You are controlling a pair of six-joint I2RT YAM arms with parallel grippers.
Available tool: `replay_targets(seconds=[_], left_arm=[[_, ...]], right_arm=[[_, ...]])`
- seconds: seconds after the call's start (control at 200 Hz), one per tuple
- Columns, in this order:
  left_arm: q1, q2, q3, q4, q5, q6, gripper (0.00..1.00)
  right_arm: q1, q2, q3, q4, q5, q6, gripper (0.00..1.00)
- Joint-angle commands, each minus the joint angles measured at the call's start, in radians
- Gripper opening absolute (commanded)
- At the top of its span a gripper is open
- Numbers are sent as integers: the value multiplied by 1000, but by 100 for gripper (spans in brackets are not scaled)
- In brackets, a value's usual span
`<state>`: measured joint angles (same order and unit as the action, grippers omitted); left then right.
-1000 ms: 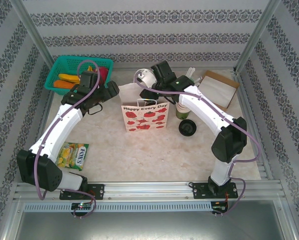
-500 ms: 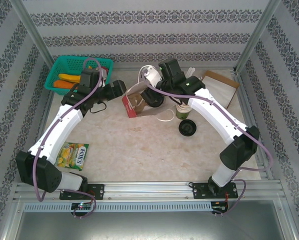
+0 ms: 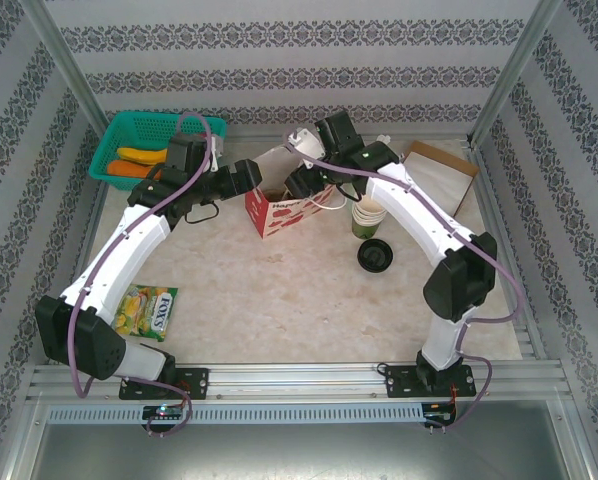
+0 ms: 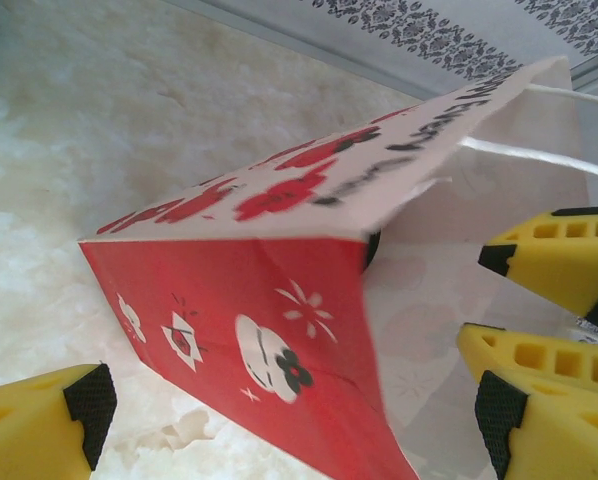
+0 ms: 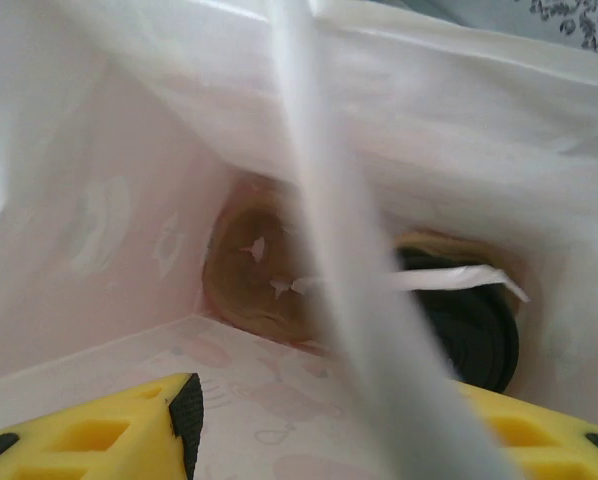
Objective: Pack the takeout coffee
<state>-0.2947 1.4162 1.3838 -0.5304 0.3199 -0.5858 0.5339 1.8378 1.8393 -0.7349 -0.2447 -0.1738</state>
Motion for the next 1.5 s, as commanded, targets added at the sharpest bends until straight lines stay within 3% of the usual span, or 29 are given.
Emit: replay_targets(seconds=[0.0,0.13,0.24,0.445,0.749,1.044,1.254,1.494], left_arm=[[-6,24,37,27,51,37,94],[-6,83,96,-29,5,30,92],[-8,133,141,-41,39,32,84],[-11,184,196,-110,-11,36,47],[-12,190,229,-171,-53,57,14],[-4,208,280,-229,-9,111,0],[20,212,330,-319,83,197,0],[51,202,343,-374,191,263,0]], right_arm=[[-6,10,54,-50,-14,28,57],[-5,7,73,-57,-44,47,57],[-5,-6,82,-49,-53,69,58],[-5,-26,123,-68,-37,100,59],[-45,-119,119,-78,16,159,75],[-152,-212,42,-54,170,327,78],[-275,-252,-46,-104,259,372,77],[-465,-278,-203,-94,255,403,76]])
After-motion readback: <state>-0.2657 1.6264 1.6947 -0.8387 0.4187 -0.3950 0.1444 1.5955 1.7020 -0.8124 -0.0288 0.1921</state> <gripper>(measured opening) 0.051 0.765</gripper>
